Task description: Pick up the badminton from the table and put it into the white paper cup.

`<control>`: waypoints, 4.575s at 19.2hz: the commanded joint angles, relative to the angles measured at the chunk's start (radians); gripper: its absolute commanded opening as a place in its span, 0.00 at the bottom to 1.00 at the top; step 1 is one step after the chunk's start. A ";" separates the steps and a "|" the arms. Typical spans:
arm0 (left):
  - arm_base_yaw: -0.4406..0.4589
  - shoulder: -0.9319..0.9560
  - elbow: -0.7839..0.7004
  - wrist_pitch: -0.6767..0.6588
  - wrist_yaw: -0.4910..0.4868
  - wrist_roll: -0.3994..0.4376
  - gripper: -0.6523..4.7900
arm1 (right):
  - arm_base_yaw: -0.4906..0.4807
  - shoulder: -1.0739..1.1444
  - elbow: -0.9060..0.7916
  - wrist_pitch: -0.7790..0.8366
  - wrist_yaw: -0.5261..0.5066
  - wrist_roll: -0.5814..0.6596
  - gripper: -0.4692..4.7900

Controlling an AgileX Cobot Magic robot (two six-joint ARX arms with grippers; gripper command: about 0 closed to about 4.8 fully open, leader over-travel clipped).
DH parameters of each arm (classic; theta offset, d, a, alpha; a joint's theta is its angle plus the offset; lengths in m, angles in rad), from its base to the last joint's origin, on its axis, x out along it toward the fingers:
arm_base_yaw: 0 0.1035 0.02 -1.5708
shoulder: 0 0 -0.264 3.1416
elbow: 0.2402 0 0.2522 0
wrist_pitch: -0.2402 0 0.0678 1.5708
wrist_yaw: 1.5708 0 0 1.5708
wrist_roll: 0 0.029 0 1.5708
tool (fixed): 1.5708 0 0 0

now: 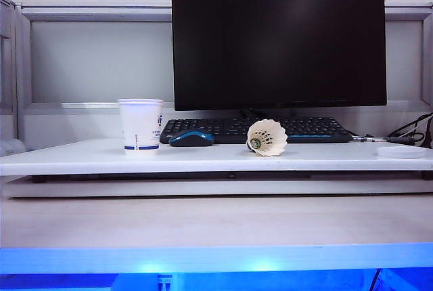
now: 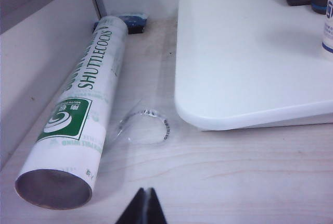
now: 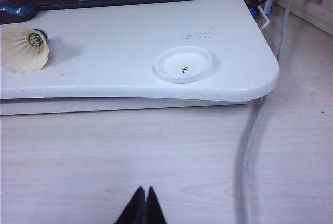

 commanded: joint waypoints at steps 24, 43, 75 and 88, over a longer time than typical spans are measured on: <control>0.000 0.000 0.013 -0.034 0.387 -0.013 0.11 | 0.000 -0.003 0.180 0.042 -0.065 0.040 0.10; 0.000 0.000 0.015 -0.032 0.673 -0.202 0.11 | 0.017 0.529 0.677 -0.137 -0.504 0.389 0.70; 0.000 0.000 0.015 -0.032 0.674 -0.202 0.11 | 0.169 1.769 0.968 0.723 -0.619 1.017 0.89; 0.000 0.000 0.015 -0.032 0.672 -0.201 0.11 | 0.178 1.867 1.000 0.710 -0.489 1.014 0.64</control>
